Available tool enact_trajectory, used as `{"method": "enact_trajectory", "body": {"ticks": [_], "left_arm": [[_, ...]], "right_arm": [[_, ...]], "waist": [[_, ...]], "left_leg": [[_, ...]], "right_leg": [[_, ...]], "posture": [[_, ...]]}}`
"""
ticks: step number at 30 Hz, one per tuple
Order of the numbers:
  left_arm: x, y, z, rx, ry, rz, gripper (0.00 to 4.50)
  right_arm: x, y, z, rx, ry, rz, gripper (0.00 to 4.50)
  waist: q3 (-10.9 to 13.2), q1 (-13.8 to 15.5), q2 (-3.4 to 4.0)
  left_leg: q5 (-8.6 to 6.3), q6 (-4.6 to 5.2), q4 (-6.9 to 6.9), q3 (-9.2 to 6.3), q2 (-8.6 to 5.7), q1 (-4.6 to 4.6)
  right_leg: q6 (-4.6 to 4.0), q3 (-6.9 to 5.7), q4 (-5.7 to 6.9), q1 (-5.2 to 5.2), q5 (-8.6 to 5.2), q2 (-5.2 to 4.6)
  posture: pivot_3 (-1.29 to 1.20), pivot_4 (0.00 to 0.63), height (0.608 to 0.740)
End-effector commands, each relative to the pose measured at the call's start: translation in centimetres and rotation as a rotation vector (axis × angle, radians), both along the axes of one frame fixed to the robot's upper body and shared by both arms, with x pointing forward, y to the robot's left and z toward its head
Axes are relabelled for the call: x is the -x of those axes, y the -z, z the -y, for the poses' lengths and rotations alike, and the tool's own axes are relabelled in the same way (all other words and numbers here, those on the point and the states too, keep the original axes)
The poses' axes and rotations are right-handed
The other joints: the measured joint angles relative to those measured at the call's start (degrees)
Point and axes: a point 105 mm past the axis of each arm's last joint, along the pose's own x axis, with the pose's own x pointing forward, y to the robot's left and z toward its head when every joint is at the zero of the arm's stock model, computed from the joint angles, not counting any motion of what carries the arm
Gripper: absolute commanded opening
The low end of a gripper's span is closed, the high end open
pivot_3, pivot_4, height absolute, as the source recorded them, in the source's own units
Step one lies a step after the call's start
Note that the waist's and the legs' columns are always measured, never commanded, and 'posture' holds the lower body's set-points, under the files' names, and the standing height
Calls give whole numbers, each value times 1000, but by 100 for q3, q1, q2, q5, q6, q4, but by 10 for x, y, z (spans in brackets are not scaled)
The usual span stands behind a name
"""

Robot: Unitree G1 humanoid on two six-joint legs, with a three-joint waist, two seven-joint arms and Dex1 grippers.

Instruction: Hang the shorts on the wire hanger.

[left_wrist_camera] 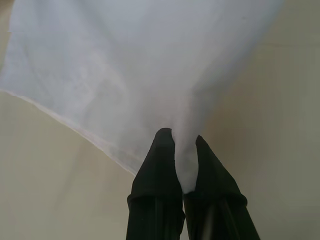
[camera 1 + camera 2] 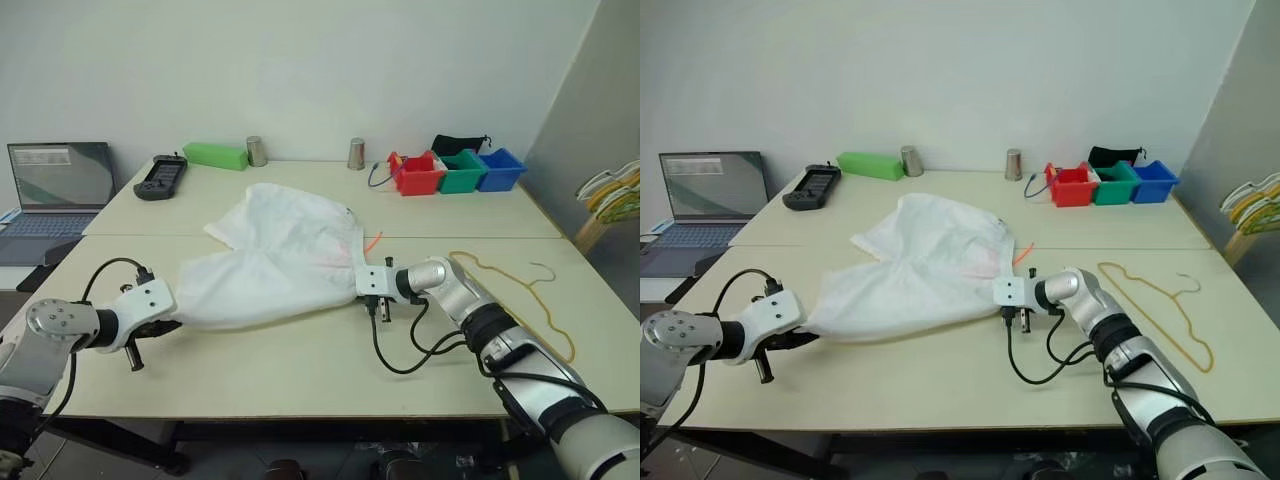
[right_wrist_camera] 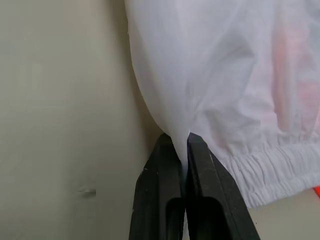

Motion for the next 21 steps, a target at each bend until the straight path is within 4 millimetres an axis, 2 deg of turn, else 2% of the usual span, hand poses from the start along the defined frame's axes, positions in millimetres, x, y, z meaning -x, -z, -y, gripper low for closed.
{"method": "enact_trajectory", "body": {"ticks": [1,5,8,11,18,21], "left_arm": [[2,-10,16,-24,105,0,0],[12,-2,24,-57,185,-63,0],[15,0,28,-53,205,-92,0],[24,3,33,-38,243,-141,0],[41,8,34,-36,296,-253,0],[50,6,30,-47,325,-320,0]], "right_arm": [[25,-5,10,43,-25,-62,13],[45,-5,27,79,24,-95,13],[60,-2,47,136,50,-111,13],[72,-1,57,133,93,-149,13],[92,0,55,88,139,-242,13],[95,-6,46,32,137,-295,13]], "waist": [[-1,55,0],[-8,99,5],[-8,110,5],[-10,118,2],[-11,80,1],[-12,56,-1]], "left_leg": [[0,0,0,-1,-1,-2],[-7,4,1,0,-4,-4],[-7,4,1,-3,-4,-1],[-7,4,1,-3,-4,7],[-9,6,1,-1,3,25],[-10,6,0,0,4,26]], "right_leg": [[-1,-1,-1,0,-1,0],[-7,-1,-4,4,-1,-4],[6,-8,-6,8,-16,-4],[2,-10,-12,22,-22,-4],[-10,-12,-13,33,-31,2],[-10,-11,-14,33,-31,3]], "posture": [[100,0,740],[89,0,740],[83,0,740],[83,0,740],[46,0,740],[36,0,740]]}}
